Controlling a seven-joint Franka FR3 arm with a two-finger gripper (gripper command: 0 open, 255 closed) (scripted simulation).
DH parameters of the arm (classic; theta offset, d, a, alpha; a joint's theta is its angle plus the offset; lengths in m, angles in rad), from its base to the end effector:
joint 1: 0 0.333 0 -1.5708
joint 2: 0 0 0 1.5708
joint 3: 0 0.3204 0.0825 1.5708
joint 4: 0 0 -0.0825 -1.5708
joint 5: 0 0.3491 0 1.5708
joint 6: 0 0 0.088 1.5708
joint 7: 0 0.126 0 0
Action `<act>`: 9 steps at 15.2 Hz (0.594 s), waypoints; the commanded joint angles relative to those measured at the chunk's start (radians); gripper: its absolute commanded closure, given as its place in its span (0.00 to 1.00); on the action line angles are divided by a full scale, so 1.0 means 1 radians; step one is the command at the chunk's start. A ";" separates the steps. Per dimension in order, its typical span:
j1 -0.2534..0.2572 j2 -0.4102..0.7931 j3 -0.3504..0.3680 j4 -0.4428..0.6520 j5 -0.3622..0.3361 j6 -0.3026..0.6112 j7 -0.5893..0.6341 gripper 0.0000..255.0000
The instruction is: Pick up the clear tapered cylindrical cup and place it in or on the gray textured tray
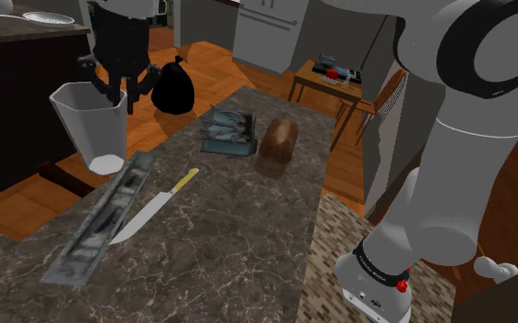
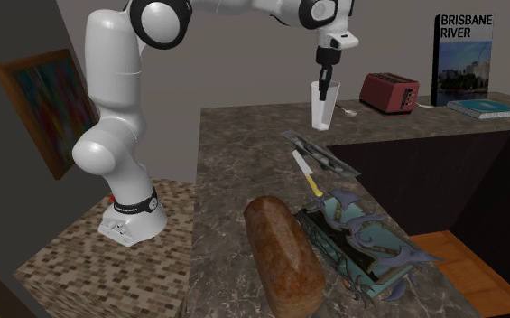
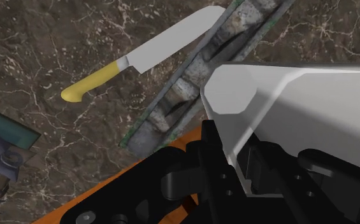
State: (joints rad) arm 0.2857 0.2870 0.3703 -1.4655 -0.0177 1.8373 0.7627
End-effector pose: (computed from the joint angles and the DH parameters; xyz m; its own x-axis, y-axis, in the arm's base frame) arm 0.5119 0.3557 0.5273 0.9923 -0.1228 0.0157 -0.1197 -0.9839 -0.1327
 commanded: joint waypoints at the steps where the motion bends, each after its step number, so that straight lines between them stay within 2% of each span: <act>1: -0.001 0.000 0.000 -0.027 0.000 0.028 -0.001 1.00; 9: -0.004 0.006 -0.003 -0.128 -0.001 0.133 -0.005 1.00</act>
State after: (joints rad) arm 0.2816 0.2904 0.3678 -1.5826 -0.0182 1.9572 0.7579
